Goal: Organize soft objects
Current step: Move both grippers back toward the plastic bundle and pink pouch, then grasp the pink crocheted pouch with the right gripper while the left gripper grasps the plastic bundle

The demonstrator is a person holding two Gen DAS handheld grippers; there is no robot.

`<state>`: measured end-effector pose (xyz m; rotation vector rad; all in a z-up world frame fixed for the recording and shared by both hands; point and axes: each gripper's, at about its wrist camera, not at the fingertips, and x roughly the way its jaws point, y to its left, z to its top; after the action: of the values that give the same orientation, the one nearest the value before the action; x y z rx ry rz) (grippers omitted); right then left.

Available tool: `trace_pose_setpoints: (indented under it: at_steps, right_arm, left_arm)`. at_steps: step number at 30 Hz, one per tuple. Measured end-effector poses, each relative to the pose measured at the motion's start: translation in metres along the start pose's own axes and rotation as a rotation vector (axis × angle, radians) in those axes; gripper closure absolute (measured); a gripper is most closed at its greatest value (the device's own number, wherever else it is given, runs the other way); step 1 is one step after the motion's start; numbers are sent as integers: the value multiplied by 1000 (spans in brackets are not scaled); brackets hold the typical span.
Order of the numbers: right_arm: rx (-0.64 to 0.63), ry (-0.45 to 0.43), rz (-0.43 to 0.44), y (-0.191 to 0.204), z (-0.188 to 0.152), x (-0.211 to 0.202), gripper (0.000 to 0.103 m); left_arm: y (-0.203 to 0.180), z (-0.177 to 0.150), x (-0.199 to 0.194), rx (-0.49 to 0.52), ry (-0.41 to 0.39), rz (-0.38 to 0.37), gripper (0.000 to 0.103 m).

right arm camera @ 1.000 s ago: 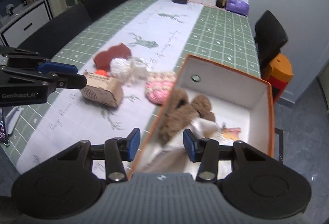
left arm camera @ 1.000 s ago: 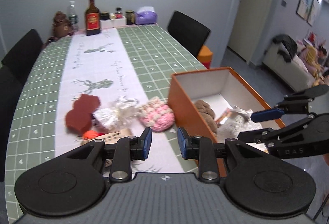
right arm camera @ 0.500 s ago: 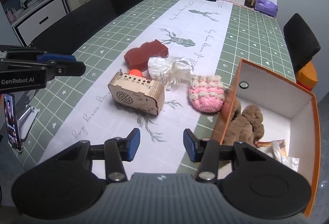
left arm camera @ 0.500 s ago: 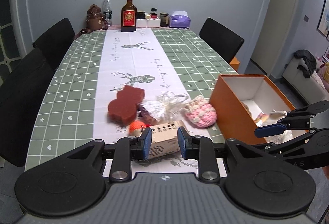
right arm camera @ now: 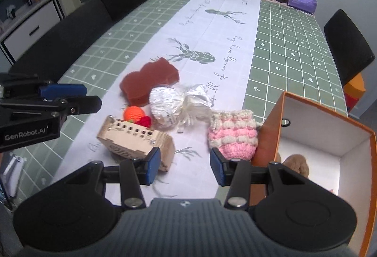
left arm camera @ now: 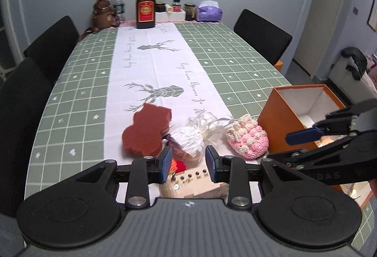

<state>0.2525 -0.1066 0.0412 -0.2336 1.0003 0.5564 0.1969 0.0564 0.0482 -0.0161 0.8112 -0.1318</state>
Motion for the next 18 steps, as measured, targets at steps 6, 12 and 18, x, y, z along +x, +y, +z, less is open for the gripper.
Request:
trace_pose_setpoints:
  at_steps: [6,12,18]
  right_arm:
    - [-119,70,-55,-6,15,35,57]
    - [-215,142,-81,-12,19,70,57]
    - [-252,177,-62,-19,23,92,57]
  left_arm:
    - [-15,16,45,114,59,-16,58]
    - [-25,18,95,259,151,-2,56]
    - [-29,23,121,392,212,-11,35]
